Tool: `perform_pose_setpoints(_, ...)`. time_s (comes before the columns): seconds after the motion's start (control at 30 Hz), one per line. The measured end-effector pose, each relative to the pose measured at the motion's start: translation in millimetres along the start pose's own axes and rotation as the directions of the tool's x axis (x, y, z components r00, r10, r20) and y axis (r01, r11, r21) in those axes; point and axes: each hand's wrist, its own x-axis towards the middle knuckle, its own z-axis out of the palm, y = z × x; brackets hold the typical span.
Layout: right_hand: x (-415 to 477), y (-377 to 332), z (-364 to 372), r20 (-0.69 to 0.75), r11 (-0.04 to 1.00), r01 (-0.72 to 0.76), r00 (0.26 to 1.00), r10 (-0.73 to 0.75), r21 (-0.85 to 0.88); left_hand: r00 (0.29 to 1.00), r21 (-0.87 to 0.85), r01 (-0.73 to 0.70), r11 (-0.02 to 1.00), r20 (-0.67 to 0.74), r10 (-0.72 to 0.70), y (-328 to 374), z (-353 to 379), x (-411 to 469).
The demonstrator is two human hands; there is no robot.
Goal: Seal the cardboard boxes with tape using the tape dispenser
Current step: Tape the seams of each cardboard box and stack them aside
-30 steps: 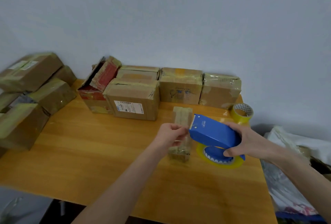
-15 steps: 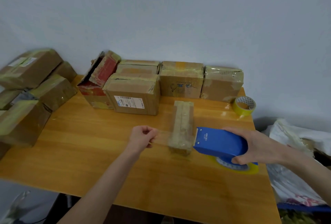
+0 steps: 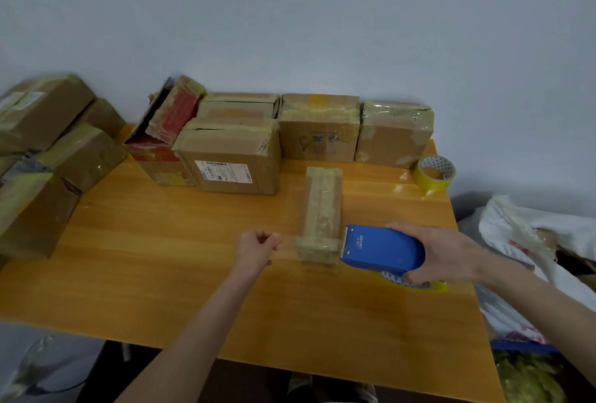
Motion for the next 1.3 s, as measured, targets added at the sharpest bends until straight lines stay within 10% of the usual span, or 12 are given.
perform_pose_setpoints(0.63, 21, 3, 34, 0.04, 0.985, -0.098, 0.995, 0.093, 0.143, 1.0, 0.265, -0.014, 0.964, 0.003, 0.014, -19, 14, 19)
perform_pose_setpoints(0.7, 21, 5, 36, 0.029, 0.984, -0.085, 0.996, 0.081, 0.155, 0.944, 0.401, -0.271, 0.875, -0.067, 0.323, -21, 12, 8)
perform_pose_setpoints(0.8, 22, 10, 38, 0.024, 0.985, -0.077, 0.997, 0.074, 0.153, 0.646, 0.481, -0.719, 0.502, 0.196, 0.737, -7, 28, -26)
perform_pose_setpoints(0.93, 17, 18, 38, 0.013, 0.989, -0.055, 0.998, 0.054, 0.138, 0.65, 0.621, -0.746, 0.243, 0.596, 0.471, -3, 51, -45)
perform_pose_setpoints(1.3, -7, 56, 25, 0.058, 0.978, -0.096, 0.995, 0.086, 0.183, 0.671, 0.682, -0.721, 0.124, 0.642, 0.372, -6, 50, -36)
